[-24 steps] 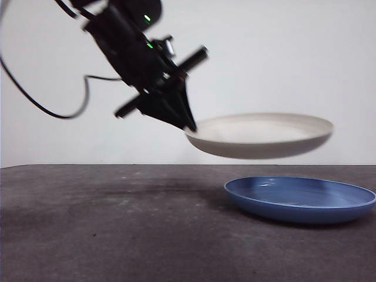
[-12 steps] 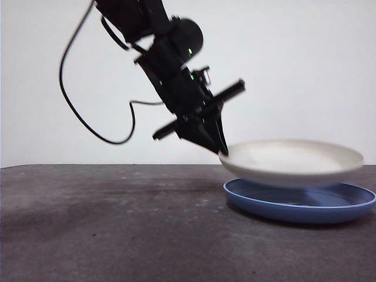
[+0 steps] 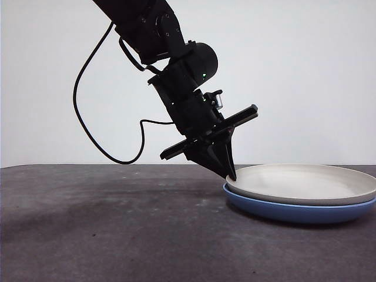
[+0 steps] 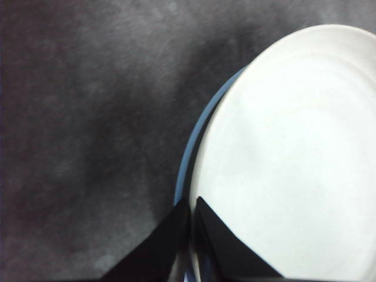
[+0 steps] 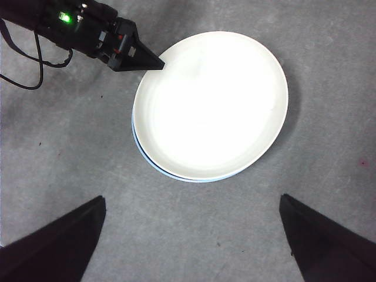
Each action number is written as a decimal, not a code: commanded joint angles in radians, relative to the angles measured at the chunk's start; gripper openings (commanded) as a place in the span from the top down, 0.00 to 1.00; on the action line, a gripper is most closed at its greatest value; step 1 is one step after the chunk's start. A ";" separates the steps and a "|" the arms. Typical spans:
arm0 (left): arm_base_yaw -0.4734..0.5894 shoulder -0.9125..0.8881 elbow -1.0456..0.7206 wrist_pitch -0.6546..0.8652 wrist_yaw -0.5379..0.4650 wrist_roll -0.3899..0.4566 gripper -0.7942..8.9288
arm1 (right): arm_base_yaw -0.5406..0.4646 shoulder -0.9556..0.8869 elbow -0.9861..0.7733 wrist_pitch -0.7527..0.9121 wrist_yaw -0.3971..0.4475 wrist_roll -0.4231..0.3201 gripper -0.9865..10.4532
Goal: Pick up the white plate, put it on the blue plate, put it on desk
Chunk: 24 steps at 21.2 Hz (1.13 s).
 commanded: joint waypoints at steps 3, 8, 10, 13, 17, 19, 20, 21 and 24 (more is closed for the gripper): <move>-0.017 0.027 0.032 -0.024 -0.019 0.047 0.90 | 0.003 0.008 0.018 0.010 0.004 0.007 0.50; -0.018 0.027 0.032 -0.051 -0.019 0.053 0.89 | 0.003 0.008 0.018 0.010 0.004 0.007 0.50; -0.018 0.027 0.032 -0.058 -0.019 0.052 0.85 | 0.003 0.008 0.018 0.010 0.003 0.007 0.50; -0.018 0.027 0.033 -0.065 -0.020 0.052 0.67 | 0.003 0.008 0.018 0.010 0.003 0.007 0.50; -0.018 0.027 0.050 -0.083 -0.019 0.052 0.57 | 0.003 0.008 0.018 0.010 0.004 0.007 0.50; -0.018 0.027 0.075 -0.108 -0.019 0.053 0.57 | 0.003 0.008 0.018 0.009 0.004 0.007 0.50; -0.018 0.027 0.094 -0.127 -0.019 0.057 0.57 | 0.003 0.008 0.018 0.010 0.004 0.007 0.50; -0.018 0.027 0.114 -0.145 -0.019 0.064 0.57 | 0.003 0.008 0.018 0.009 0.004 0.007 0.50; -0.018 0.026 0.175 -0.205 -0.019 0.087 0.57 | 0.003 0.008 0.018 0.009 0.003 0.007 0.50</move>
